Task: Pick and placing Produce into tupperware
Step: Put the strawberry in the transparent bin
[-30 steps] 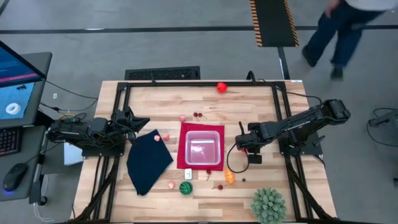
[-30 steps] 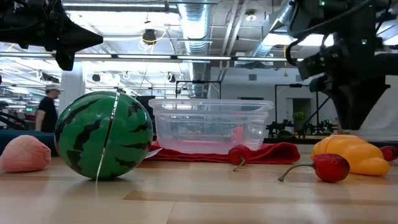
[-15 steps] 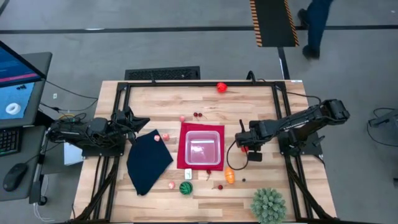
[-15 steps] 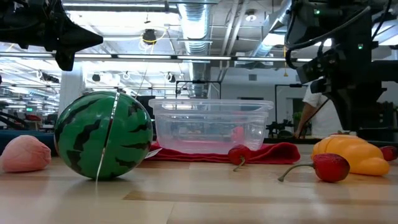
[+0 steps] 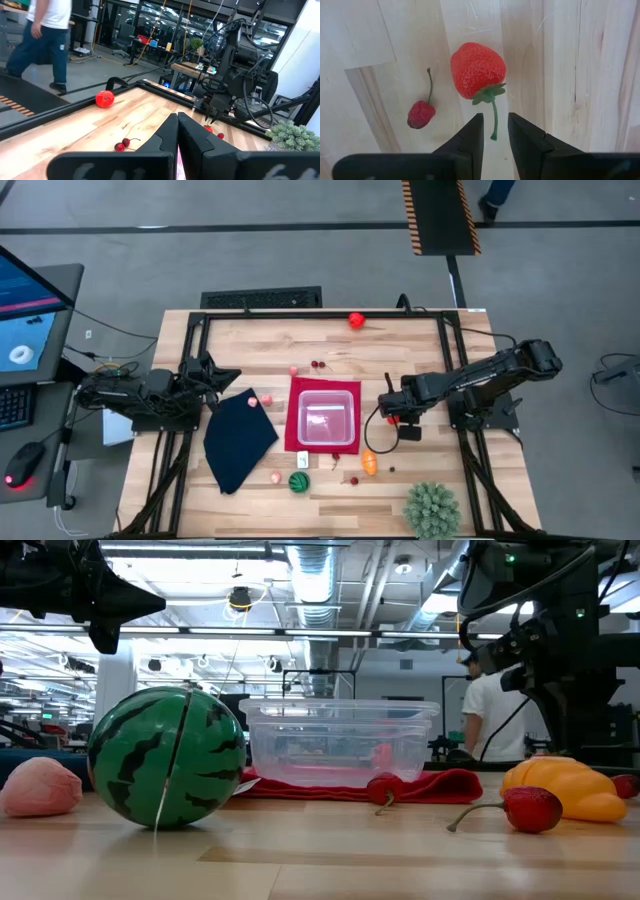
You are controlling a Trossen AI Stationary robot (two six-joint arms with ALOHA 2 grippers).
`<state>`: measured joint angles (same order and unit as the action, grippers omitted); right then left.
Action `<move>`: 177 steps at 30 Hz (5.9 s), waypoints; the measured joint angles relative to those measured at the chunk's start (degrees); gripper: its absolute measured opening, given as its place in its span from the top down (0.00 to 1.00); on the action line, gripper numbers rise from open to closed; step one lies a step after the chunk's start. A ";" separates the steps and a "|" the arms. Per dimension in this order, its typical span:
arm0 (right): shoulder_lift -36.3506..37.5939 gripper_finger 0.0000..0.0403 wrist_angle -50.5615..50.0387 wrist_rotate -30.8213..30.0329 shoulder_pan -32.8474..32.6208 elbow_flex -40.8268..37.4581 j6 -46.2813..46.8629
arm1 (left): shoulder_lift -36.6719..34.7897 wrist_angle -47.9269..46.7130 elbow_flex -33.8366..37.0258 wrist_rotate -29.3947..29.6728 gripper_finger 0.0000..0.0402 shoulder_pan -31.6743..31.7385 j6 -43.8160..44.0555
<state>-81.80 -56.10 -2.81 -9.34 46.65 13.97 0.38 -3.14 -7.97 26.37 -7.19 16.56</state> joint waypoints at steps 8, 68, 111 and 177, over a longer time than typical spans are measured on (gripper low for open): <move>0.00 0.73 -0.47 -0.01 0.00 -0.02 1.03 | -0.01 0.00 0.00 0.00 1.00 0.01 -0.06; -0.02 0.97 1.73 1.47 -0.76 -3.74 2.38 | 0.00 0.02 0.00 -0.02 1.00 0.01 -0.57; 0.00 0.79 2.61 2.65 0.50 -3.67 2.58 | -0.01 0.04 0.00 0.00 1.00 0.00 -0.92; -17.48 0.96 9.90 1.40 0.13 29.82 -16.18 | -0.02 -0.04 0.00 4.98 1.00 0.01 -2.01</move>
<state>-99.27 -46.20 -1.41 -9.21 76.47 -2.21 0.36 -3.17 -7.97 31.35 -7.18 14.55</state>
